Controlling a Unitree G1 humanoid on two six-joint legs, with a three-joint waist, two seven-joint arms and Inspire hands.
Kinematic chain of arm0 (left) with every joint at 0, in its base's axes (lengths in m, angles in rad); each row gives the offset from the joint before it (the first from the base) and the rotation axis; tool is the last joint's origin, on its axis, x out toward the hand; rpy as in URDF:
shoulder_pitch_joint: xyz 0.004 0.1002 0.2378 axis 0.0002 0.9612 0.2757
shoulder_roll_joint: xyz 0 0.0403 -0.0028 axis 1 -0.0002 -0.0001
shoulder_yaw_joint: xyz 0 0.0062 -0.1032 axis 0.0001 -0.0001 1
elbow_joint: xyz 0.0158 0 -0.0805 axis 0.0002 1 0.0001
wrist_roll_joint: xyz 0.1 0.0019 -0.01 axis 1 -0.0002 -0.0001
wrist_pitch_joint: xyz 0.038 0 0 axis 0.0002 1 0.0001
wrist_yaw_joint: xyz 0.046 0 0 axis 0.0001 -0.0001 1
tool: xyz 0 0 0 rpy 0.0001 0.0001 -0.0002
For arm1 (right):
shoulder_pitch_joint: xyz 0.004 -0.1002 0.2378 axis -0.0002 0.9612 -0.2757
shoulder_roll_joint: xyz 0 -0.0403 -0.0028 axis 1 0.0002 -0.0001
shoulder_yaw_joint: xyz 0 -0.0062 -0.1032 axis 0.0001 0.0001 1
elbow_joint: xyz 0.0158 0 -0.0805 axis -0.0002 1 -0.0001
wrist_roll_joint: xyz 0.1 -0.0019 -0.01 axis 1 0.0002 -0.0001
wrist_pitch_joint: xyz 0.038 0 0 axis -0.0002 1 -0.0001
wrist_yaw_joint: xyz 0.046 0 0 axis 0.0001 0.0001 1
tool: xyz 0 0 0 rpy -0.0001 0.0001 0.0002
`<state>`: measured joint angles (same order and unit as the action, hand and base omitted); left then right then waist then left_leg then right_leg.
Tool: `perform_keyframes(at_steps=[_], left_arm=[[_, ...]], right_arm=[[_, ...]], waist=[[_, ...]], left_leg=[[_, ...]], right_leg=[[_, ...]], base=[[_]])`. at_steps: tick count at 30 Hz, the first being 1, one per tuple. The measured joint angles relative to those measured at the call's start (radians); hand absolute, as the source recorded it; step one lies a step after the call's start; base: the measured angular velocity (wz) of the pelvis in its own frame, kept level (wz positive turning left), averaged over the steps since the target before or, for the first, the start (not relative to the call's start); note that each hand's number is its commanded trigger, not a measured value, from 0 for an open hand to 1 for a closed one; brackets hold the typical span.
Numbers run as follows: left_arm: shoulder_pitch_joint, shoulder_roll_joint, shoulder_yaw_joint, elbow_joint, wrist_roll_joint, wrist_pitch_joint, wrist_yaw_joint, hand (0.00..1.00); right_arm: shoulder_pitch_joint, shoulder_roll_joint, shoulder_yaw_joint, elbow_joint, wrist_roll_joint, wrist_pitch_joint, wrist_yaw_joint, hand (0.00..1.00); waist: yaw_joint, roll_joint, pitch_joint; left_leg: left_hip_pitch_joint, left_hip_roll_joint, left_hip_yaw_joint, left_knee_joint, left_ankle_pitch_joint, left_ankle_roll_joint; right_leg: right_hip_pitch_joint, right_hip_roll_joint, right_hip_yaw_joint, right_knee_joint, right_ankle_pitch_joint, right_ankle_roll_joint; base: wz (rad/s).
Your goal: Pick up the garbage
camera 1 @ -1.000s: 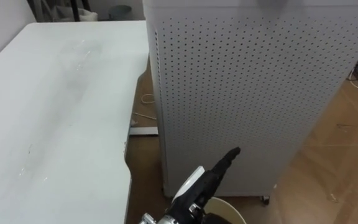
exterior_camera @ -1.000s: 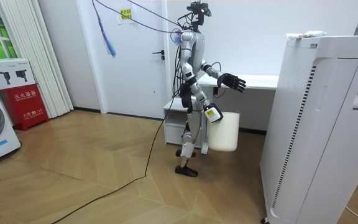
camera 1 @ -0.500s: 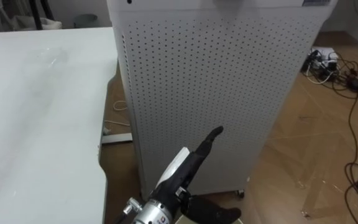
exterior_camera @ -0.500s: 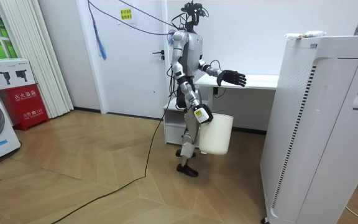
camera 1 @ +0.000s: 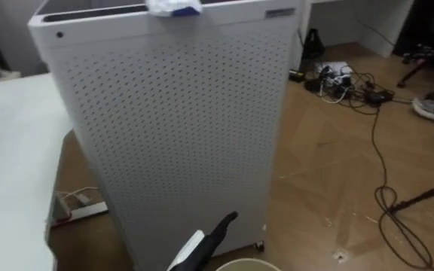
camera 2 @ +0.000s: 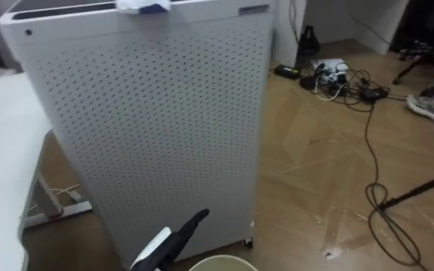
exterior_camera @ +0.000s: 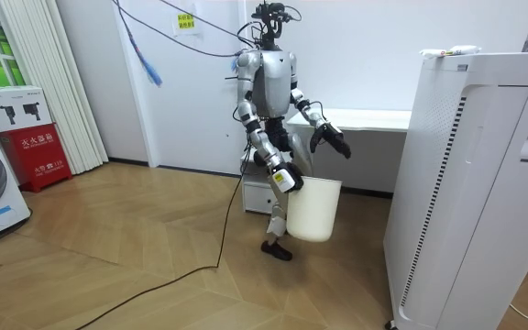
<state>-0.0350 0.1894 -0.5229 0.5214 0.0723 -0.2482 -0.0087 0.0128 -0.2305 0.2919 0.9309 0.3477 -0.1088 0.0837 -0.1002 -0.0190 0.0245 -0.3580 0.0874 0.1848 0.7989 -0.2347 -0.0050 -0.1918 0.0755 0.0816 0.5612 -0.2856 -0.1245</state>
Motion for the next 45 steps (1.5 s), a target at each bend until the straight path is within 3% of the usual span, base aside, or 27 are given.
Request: perform_keyframes(at_steps=[1,2,4,6,7,9,11,13,15,17,18,19,21,22,23,24,25,26,27,28,29,31,32,33,35,38,45], left_arm=[[0.000,-0.001,0.002,0.013,0.002,-0.002,0.000,0.00],[0.001,0.001,0.010,0.038,0.002,-0.003,0.000,0.00],[0.001,0.011,0.015,0.070,0.001,-0.001,0.000,0.00],[0.006,0.015,0.018,0.118,-0.001,0.000,0.000,0.00],[0.008,0.017,0.018,0.126,-0.002,0.000,0.000,0.00],[0.010,0.018,0.018,0.153,0.001,0.000,0.000,0.00],[0.010,0.022,0.022,0.162,0.001,-0.001,0.000,0.00],[0.010,0.032,0.022,0.167,0.001,0.001,0.000,0.00],[0.008,0.037,0.032,0.178,-0.003,0.002,0.006,0.00],[0.007,0.042,0.042,0.187,-0.003,0.002,0.006,0.00],[0.007,0.042,0.057,0.190,-0.003,0.002,0.006,0.00],[0.006,0.041,0.063,0.195,-0.002,0.001,0.006,0.00],[-0.012,0.032,0.082,0.223,-0.004,0.002,0.006,0.00],[-0.015,0.032,0.084,0.226,-0.004,0.003,0.006,0.00],[-0.012,0.034,0.088,0.225,-0.004,0.008,0.009,0.00],[-0.008,0.033,0.087,0.226,-0.003,0.016,0.016,0.00],[-0.005,0.031,0.086,0.227,-0.003,0.020,0.021,0.00],[0.000,0.026,0.086,0.236,-0.002,0.021,0.029,0.00],[0.004,0.023,0.091,0.246,-0.002,0.021,0.043,0.00],[0.005,0.022,0.096,0.247,-0.002,0.021,0.051,0.00],[0.005,0.022,0.103,0.248,-0.002,0.019,0.067,0.00],[0.009,0.017,0.116,0.259,0.001,0.012,0.086,0.00],[0.012,0.017,0.116,0.259,0.003,0.007,0.100,0.00],[0.019,0.016,0.117,0.256,0.012,0.003,0.118,0.00],[0.042,0.016,0.122,0.226,0.044,0.001,0.142,0.00],[0.057,0.018,0.132,0.225,0.095,-0.012,0.190,0.00],[0.074,0.022,0.170,0.204,0.098,-0.029,0.236,0.00]], right_arm=[[0.001,-0.003,0.000,0.000,-0.001,0.000,0.000,1.00],[0.004,-0.003,0.001,-0.001,-0.001,0.000,0.000,1.00],[0.013,-0.003,0.002,-0.001,0.000,0.000,-0.001,1.00],[0.019,-0.003,0.001,-0.002,0.002,0.000,-0.001,1.00],[0.020,-0.001,0.001,-0.002,0.002,0.000,-0.001,1.00],[0.025,0.000,0.000,-0.002,-0.002,0.000,-0.001,1.00],[0.026,-0.004,-0.002,-0.003,0.000,-0.002,0.002,1.00],[0.037,-0.003,-0.003,-0.010,0.000,-0.005,0.002,1.00],[0.036,-0.001,-0.002,-0.010,0.000,-0.007,-0.007,1.00],[0.032,0.000,-0.001,-0.010,-0.001,-0.012,-0.006,1.00],[0.025,0.000,-0.002,-0.010,-0.001,-0.014,-0.004,1.00],[0.021,0.000,-0.002,-0.010,-0.001,-0.015,-0.004,1.00],[0.007,0.000,-0.002,-0.010,0.015,-0.025,-0.008,1.00],[0.005,-0.001,-0.001,-0.010,0.019,-0.025,-0.008,1.00],[0.003,-0.001,0.000,-0.010,0.019,-0.025,-0.008,1.00],[0.005,-0.001,-0.001,-0.010,0.019,-0.025,-0.009,1.00],[0.007,-0.001,0.000,-0.010,0.019,-0.026,-0.009,1.00],[0.014,0.001,0.002,-0.009,0.019,-0.026,-0.009,1.00],[0.014,0.000,0.001,-0.010,0.019,-0.026,-0.009,1.00],[0.009,0.000,0.001,-0.010,0.019,-0.027,-0.008,1.00],[-0.001,-0.002,0.001,-0.009,0.019,-0.030,-0.009,1.00],[0.001,-0.003,0.000,-0.008,0.019,-0.038,-0.017,1.00],[0.002,0.000,0.001,-0.007,0.018,-0.044,-0.023,1.00],[0.002,0.006,0.001,-0.003,0.019,-0.047,-0.042,1.00],[0.015,0.010,0.000,0.000,0.017,-0.047,-0.060,1.00],[0.028,0.011,-0.001,-0.001,0.019,-0.048,-0.057,1.00],[0.029,0.011,0.000,0.001,0.015,-0.048,-0.047,1.00]], waist=[[0.001,0.000,-0.0002],[0.001,-0.003,-0.0028],[-0.002,-0.011,-0.0059],[0.001,-0.011,-0.0085],[-0.003,-0.011,-0.0086],[-0.003,-0.021,-0.0133],[-0.003,-0.020,-0.0172],[-0.005,-0.029,-0.0161],[0.005,-0.031,-0.0155],[0.025,-0.028,-0.0131],[0.027,-0.022,-0.0063],[0.027,-0.020,-0.0050],[0.023,-0.005,-0.0096],[0.025,-0.007,-0.0085],[0.035,-0.017,-0.0041],[0.040,-0.021,-0.0016],[0.042,-0.019,-0.0027],[0.054,-0.014,-0.0046],[0.061,-0.001,-0.0078],[0.063,0.000,-0.0071],[0.072,0.004,-0.0059],[0.072,0.010,-0.0084],[0.068,0.006,-0.0065],[0.066,0.001,-0.0037],[0.071,0.007,-0.0105],[0.079,-0.003,-0.0060],[0.098,-0.018,-0.0071]], left_leg=[[-0.010,-0.010,0.001,-0.052,0.008,-0.008],[-0.027,-0.020,0.002,-0.174,0.023,-0.018],[-0.049,-0.030,-0.002,-0.328,0.071,-0.019],[-0.050,-0.032,-0.043,-0.489,0.141,-0.017],[-0.048,-0.034,-0.054,-0.513,0.168,-0.017],[-0.016,-0.062,-0.082,-0.551,0.266,-0.006],[-0.011,-0.078,-0.098,-0.541,0.311,0.027],[-0.016,-0.101,-0.102,-0.494,0.299,0.040],[-0.017,-0.120,-0.101,-0.423,0.244,0.052],[-0.016,-0.119,-0.073,-0.351,0.197,0.061],[-0.017,-0.117,-0.051,-0.309,0.165,0.065],[-0.018,-0.118,-0.043,-0.299,0.148,0.072],[-0.012,-0.137,-0.010,-0.303,0.103,0.096],[-0.007,-0.144,0.001,-0.308,0.101,0.098],[0.011,-0.160,0.026,-0.323,0.094,0.110],[0.028,-0.173,0.035,-0.331,0.080,0.128],[0.040,-0.176,0.036,-0.340,0.076,0.130],[0.074,-0.176,0.027,-0.369,0.066,0.131],[0.099,-0.168,-0.011,-0.392,0.047,0.118],[0.102,-0.168,-0.031,-0.394,0.047,0.118],[0.107,-0.169,-0.062,-0.401,0.048,0.115],[0.112,-0.167,-0.101,-0.400,0.047,0.108],[0.111,-0.171,-0.114,-0.391,0.042,0.101],[0.108,-0.176,-0.134,-0.376,0.034,0.092],[0.108,-0.160,-0.160,-0.377,0.031,0.076],[0.134,-0.139,-0.181,-0.402,0.037,0.062],[0.159,-0.133,-0.213,-0.458,0.051,0.042]], right_leg=[[0.002,0.000,0.004,-0.004,0.001,-0.002],[0.005,0.012,0.025,-0.006,-0.003,-0.009],[0.014,0.029,0.040,-0.006,-0.016,-0.019],[0.041,0.054,0.068,-0.014,-0.036,-0.026],[0.048,0.056,0.068,-0.014,-0.045,-0.027],[0.084,0.047,0.095,-0.025,-0.075,-0.019],[0.101,0.037,0.097,-0.048,-0.088,-0.007],[0.117,0.006,0.074,-0.067,-0.101,0.016],[0.153,-0.047,-0.010,-0.088,-0.114,0.076],[0.198,-0.071,-0.030,-0.117,-0.119,0.090],[0.231,-0.077,-0.028,-0.135,-0.124,0.098],[0.233,-0.080,-0.028,-0.127,-0.128,0.106],[0.198,-0.109,-0.054,-0.044,-0.151,0.148],[0.180,-0.121,-0.064,-0.001,-0.152,0.150],[0.146,-0.149,-0.085,0.080,-0.147,0.158],[0.115,-0.168,-0.108,0.159,-0.124,0.184],[0.102,-0.173,-0.118,0.195,-0.101,0.190],[0.084,-0.171,-0.124,0.251,-0.043,0.199],[0.064,-0.162,-0.138,0.288,-0.017,0.196],[0.051,-0.164,-0.141,0.292,-0.035,0.192],[0.007,-0.173,-0.142,0.280,-0.086,0.177],[-0.047,-0.201,-0.168,0.173,-0.106,0.176],[-0.075,-0.219,-0.167,0.054,-0.091,0.181],[-0.090,-0.234,-0.161,-0.006,-0.005,0.171],[-0.058,-0.206,-0.174,-0.058,0.008,0.156],[-0.003,-0.176,-0.200,-0.117,0.025,0.145],[0.046,-0.148,-0.224,-0.197,0.049,0.133]], base=[[-0.72],[-0.55],[-0.43],[-0.43],[-0.29],[-0.21],[-0.11],[0.02],[-0.13],[-0.34],[-0.26],[0.00],[0.21],[0.18],[0.16],[0.22],[0.23],[0.15],[0.07],[0.00],[0.07],[0.25],[0.47],[0.53],[0.32],[0.16],[0.10]])
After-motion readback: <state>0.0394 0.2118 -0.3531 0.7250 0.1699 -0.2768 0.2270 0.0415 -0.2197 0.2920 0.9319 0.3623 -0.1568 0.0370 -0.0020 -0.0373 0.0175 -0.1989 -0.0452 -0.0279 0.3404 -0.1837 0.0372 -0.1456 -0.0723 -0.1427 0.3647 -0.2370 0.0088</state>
